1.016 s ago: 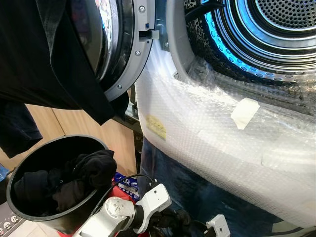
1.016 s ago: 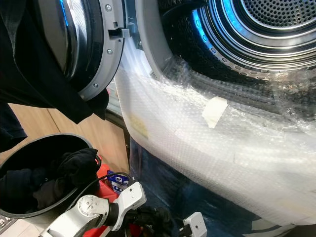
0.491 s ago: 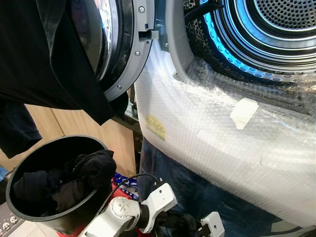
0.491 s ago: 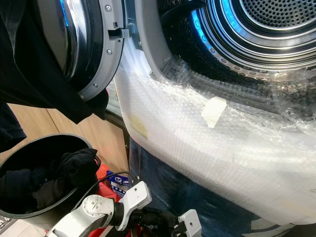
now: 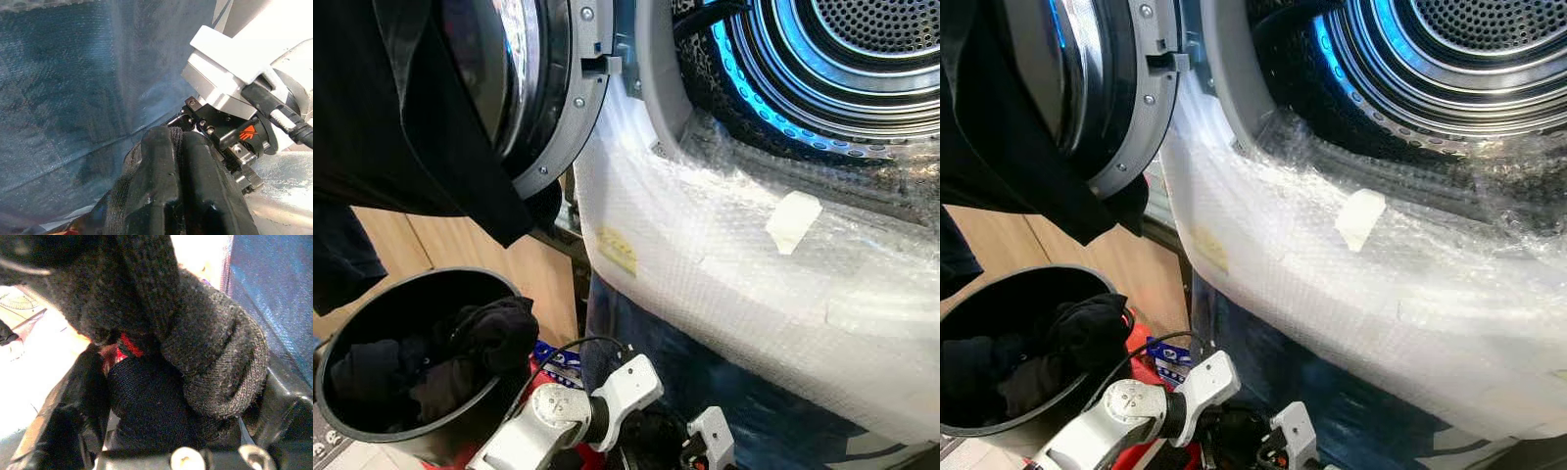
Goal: Clothes washing
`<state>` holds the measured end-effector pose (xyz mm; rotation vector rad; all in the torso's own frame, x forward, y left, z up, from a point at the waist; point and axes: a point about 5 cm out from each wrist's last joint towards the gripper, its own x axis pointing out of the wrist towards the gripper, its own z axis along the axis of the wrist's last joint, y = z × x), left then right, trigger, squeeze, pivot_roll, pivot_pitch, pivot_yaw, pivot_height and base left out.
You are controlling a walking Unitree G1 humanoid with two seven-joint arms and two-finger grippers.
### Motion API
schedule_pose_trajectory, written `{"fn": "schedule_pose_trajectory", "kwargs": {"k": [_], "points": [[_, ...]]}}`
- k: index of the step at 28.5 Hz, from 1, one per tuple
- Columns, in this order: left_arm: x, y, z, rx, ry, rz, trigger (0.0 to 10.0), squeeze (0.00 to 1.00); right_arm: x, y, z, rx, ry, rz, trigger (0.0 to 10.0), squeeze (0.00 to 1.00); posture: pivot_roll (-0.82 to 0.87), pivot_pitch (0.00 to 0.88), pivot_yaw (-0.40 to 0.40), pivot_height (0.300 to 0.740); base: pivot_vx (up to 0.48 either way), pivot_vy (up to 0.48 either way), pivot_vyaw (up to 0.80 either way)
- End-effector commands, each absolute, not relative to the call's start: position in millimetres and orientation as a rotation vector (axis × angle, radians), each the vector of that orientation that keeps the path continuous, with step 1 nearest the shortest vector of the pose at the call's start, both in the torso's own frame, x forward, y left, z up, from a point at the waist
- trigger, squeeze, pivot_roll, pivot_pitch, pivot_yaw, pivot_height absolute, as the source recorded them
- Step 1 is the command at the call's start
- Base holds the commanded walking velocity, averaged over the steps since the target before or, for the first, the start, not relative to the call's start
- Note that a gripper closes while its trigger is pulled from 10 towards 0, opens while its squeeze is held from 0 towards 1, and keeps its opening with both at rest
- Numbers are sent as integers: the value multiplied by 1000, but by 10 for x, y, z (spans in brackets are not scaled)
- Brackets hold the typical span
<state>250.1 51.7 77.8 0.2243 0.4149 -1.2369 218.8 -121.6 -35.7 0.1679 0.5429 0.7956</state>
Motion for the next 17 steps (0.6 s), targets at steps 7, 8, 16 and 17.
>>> {"fn": "schedule_pose_trajectory", "kwargs": {"k": [7, 8, 16, 17], "points": [[2553, 543, 800, 237, 404, -1210, 0, 0, 2207, -1195, -344, 177, 533, 787, 0, 0, 41, 123, -23, 740, 0, 0, 0], [2558, 545, 803, 238, 402, -1207, 0, 0, 2209, -1190, -343, 176, 532, 788, 0, 0, 41, 123, -23, 740, 0, 0, 0], [2593, 563, 821, 244, 394, -1190, 0, 0, 2227, -1160, -330, 165, 529, 803, 0, 0, 45, 122, -22, 740, 0, 0, 0], [2596, 564, 823, 244, 393, -1187, 0, 0, 2229, -1160, -329, 164, 529, 805, 0, 0, 47, 122, -22, 740, 0, 0, 0]]}}
